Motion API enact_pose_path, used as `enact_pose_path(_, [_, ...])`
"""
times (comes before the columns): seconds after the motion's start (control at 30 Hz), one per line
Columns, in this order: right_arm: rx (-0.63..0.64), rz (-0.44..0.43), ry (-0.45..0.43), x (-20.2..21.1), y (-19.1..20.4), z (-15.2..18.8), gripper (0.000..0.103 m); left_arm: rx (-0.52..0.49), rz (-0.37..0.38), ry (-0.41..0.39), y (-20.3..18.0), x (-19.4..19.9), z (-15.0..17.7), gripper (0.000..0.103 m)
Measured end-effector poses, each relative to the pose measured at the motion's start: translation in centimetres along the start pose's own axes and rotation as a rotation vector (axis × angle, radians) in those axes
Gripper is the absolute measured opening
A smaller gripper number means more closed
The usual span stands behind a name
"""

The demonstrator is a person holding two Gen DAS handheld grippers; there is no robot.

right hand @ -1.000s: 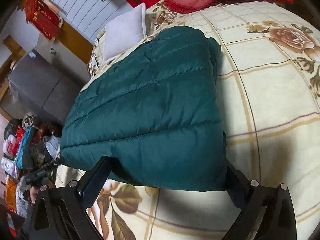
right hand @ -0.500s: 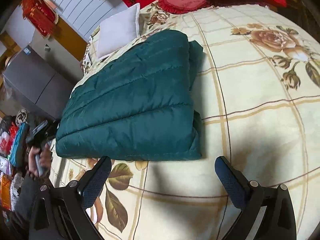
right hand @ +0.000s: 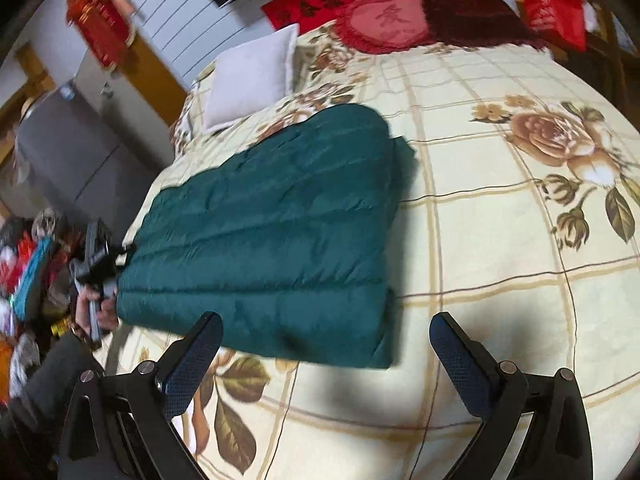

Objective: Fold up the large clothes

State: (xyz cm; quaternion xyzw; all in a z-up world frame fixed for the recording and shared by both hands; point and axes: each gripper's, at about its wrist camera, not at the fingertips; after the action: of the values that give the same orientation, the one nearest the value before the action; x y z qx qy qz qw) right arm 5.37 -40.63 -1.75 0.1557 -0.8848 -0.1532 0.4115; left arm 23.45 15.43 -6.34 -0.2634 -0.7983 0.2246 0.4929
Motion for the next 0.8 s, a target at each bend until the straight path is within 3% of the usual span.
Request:
enact_pose_path(0.07, [-0.022,0.006,-0.016,0.2,-0.8,-0.5,0.103,-0.02,-0.017,-0.003,-0.1,0.0,-0.1,0.097])
enact_pose_path(0.17, [-0.057,0.048,-0.057,0.6,-2.8,-1.9,0.103,-0.087,-0.068,-0.024,-1.3,-0.1,0.0,0.079])
enact_pose_path(0.3, [-0.177,-0.019,-0.096,-0.2,-5.7,-3.6,0.103,-0.152,-0.124,-0.057,-1.9,-0.5,0.8,0.068])
enact_pose_path(0.4, [-0.235,-0.146,-0.071,-2.8,-6.9,-4.6,0.103,-0.179,-0.172,-0.075,-2.4,-0.8,1.1,0.067])
enact_pose_path(0.57, [-0.159,-0.178,0.006,-7.4,-6.2,-5.9,0.103,-0.193,-0.218,-0.074,-2.8,-1.5,1.4,0.068])
enact_pose_path(0.8, [-0.073,-0.25,0.007,-10.3,-5.8,-8.9,0.103,-0.175,-0.234,-0.077,-2.6,-1.5,1.7,0.072])
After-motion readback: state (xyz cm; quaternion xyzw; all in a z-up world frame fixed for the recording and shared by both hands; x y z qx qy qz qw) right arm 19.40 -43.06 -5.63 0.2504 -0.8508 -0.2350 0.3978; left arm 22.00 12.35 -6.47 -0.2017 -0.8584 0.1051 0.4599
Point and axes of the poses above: each gripper's, at about its wrist camera, not at the fingertips, and x roughly against the way its jaws point, y to its left, z to its underside
